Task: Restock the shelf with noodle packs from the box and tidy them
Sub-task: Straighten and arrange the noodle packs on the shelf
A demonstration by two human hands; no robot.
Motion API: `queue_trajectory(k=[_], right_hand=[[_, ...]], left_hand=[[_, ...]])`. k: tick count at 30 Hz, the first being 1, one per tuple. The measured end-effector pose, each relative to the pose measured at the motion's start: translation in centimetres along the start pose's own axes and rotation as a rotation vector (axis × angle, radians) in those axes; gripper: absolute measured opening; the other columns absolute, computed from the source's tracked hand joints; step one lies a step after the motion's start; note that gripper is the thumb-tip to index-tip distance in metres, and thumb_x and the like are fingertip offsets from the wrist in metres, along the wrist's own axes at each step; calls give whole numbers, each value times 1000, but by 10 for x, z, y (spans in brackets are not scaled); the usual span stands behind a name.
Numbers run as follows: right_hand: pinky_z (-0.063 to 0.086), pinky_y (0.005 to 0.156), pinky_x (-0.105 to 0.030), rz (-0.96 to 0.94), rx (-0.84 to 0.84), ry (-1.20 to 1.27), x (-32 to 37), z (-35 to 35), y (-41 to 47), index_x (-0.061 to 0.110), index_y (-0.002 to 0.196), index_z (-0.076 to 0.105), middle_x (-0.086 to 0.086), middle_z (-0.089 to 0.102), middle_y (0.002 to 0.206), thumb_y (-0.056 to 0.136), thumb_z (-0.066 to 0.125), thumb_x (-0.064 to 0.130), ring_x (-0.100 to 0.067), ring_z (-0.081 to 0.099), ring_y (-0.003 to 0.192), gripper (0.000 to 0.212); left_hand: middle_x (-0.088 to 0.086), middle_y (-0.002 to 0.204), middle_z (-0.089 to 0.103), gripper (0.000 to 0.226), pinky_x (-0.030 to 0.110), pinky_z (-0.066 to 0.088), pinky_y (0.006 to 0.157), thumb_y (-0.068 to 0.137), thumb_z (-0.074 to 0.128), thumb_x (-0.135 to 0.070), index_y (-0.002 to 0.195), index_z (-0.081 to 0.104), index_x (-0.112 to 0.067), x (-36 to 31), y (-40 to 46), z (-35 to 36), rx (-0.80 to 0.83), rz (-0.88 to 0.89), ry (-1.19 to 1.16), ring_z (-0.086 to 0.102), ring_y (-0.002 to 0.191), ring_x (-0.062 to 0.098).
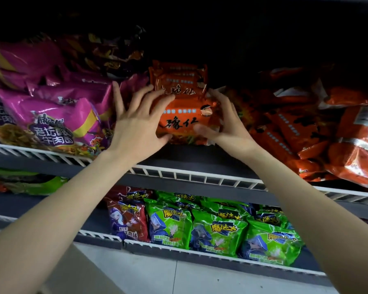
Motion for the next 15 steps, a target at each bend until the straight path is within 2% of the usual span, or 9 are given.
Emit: queue_trajectory(k=[2,4,6,7,9,11,13,15], right_hand=[[46,90,-17,-15,-63,141,7,-6,-5,29,133,43,-2,43,139,95,53,37,-7,46,121,41],[47,73,-10,22,-147,260,15,-15,-1,18,125,51,-8,50,132,100,44,30,-5,54,107,28],[47,63,-7,55,-117,163,26,-24,7,20,119,55,-4,55,123,98,50,30,-5,56,100,24],[48,65,-8,45,-33,101,32,-26,8,23,117,56,2,57,118,94,54,35,-6,57,101,26],[49,76,-10,-6,182,-64,45,-25,5,28,122,55,12,57,115,82,60,50,0,57,105,46],[45,84,-6,-79,286,-255,49,-17,-4,30,126,51,16,55,117,72,61,57,7,54,103,61],[43,82,-5,-118,313,-267,48,-9,-9,33,120,54,23,56,109,77,55,57,14,54,94,49],[46,86,-13,-76,243,-155,43,-8,-4,36,116,55,24,60,104,88,51,51,11,57,97,32]], left_hand=[[5,139,48,78,69,3,108,69,72,-48,137,45,-19,2,-8,-6,-7,55,43,37,133,25],[5,142,47,71,68,5,108,76,68,-45,138,45,-19,4,-17,-9,-16,91,64,37,134,25],[6,142,46,67,68,7,109,78,67,-41,137,46,-18,4,-19,-12,-24,97,74,36,133,26],[7,140,47,65,67,9,109,77,68,-39,135,48,-17,4,-18,-14,-29,94,76,37,131,26],[7,133,52,63,62,13,110,75,71,-37,132,51,-16,3,-15,-16,-50,81,71,42,122,27],[6,124,57,60,53,18,111,73,73,-32,128,54,-15,2,-15,-15,-72,71,51,49,113,28],[6,118,60,54,47,21,109,71,75,-26,120,57,-13,2,-20,-14,-84,60,21,55,106,29],[6,114,62,46,45,26,106,68,76,-19,109,59,-12,5,-27,-14,-72,62,0,57,102,29]])
Point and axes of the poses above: each hand's wrist, its own y-axis towards the middle knuckle, its own z-axis out of the palm, x = y × z, the point moved 1 cm from there along y, towards the middle knuckle
